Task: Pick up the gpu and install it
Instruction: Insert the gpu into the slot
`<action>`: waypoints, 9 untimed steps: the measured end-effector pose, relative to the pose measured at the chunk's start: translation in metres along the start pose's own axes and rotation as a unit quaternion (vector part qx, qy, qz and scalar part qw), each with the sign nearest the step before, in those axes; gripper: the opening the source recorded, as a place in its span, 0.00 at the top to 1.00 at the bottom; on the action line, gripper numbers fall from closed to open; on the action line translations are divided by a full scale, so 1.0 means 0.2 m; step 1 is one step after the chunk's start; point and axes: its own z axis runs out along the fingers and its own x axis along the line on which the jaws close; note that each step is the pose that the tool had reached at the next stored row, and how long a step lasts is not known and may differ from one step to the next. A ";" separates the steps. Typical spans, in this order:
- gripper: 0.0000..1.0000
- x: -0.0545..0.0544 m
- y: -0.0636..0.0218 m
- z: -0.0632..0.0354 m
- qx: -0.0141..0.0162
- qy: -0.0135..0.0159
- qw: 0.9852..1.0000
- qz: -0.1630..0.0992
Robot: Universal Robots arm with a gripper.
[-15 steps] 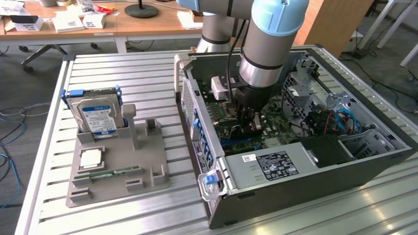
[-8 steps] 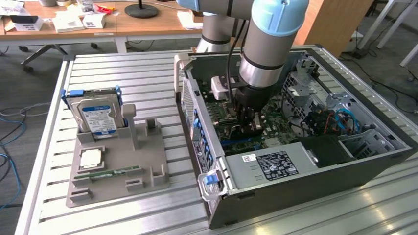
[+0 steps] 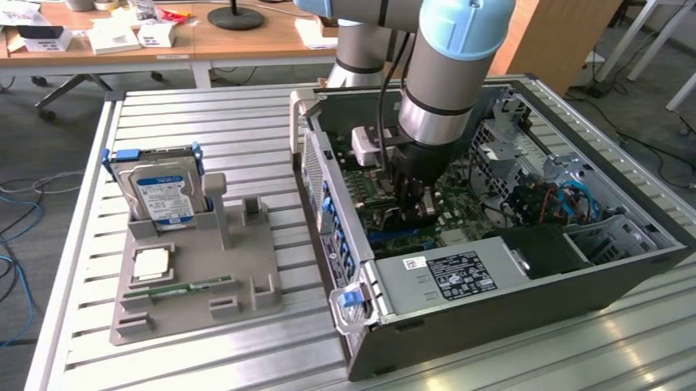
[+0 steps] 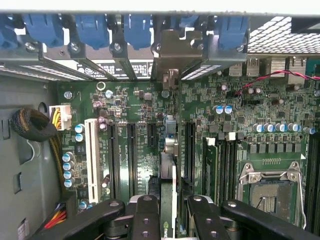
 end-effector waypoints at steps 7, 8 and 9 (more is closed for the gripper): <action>0.74 0.00 0.004 0.003 0.001 -0.001 1.000 0.000; 0.74 0.00 0.004 0.002 0.001 -0.001 1.000 0.000; 0.74 0.00 0.004 -0.001 0.001 -0.001 1.000 0.000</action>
